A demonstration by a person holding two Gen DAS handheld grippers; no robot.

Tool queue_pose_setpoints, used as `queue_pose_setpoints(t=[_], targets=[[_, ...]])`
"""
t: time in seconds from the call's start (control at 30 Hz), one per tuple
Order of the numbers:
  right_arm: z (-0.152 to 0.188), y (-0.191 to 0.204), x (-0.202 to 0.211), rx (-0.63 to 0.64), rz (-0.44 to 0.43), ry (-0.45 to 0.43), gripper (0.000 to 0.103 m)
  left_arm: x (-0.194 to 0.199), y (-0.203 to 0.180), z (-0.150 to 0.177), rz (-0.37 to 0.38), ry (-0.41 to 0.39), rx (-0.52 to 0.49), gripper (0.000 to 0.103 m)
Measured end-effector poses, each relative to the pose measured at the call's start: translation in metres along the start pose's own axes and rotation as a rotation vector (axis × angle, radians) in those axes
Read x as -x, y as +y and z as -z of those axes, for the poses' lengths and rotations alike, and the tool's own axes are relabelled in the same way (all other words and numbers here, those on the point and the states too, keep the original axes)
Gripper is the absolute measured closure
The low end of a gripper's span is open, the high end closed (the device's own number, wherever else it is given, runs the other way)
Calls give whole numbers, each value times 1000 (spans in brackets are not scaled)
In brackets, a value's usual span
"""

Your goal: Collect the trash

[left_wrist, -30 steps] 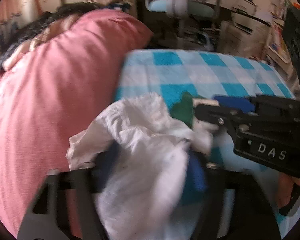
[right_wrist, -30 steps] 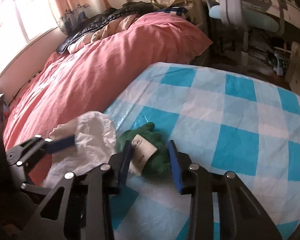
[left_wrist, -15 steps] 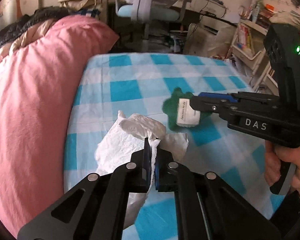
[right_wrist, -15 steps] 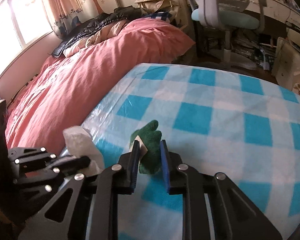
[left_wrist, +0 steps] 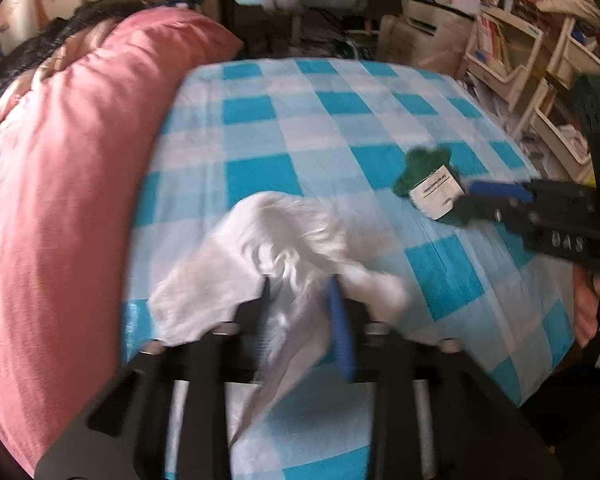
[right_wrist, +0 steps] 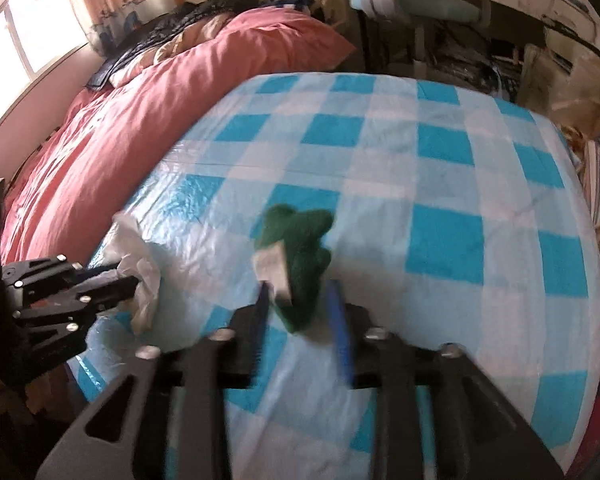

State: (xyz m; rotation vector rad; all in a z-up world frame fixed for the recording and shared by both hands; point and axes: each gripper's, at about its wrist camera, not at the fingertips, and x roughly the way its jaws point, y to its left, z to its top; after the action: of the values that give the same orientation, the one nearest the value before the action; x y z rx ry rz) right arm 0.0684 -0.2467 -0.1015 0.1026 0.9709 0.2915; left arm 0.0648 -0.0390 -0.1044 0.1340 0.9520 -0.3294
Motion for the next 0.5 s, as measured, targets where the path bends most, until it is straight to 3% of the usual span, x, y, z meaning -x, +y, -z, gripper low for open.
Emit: queue_pose_setpoints(t=[0.1, 0.17, 0.43, 0.47, 0.5], targets=[[1, -2, -1, 3, 3, -6, 48, 7, 3, -3, -55, -46, -11, 41], [1, -1, -3, 7, 2, -3, 46, 3, 4, -4, -84, -31, -37, 40], [-1, 4, -11, 27, -9, -10, 42, -26, -1, -5, -74, 66, -97, 34], [-2, 5, -12, 30, -5, -13, 42, -28, -2, -6, -59, 69, -94, 35], [-2, 7, -13, 37, 7, -19, 42, -29, -2, -7, -39, 73, -85, 43]])
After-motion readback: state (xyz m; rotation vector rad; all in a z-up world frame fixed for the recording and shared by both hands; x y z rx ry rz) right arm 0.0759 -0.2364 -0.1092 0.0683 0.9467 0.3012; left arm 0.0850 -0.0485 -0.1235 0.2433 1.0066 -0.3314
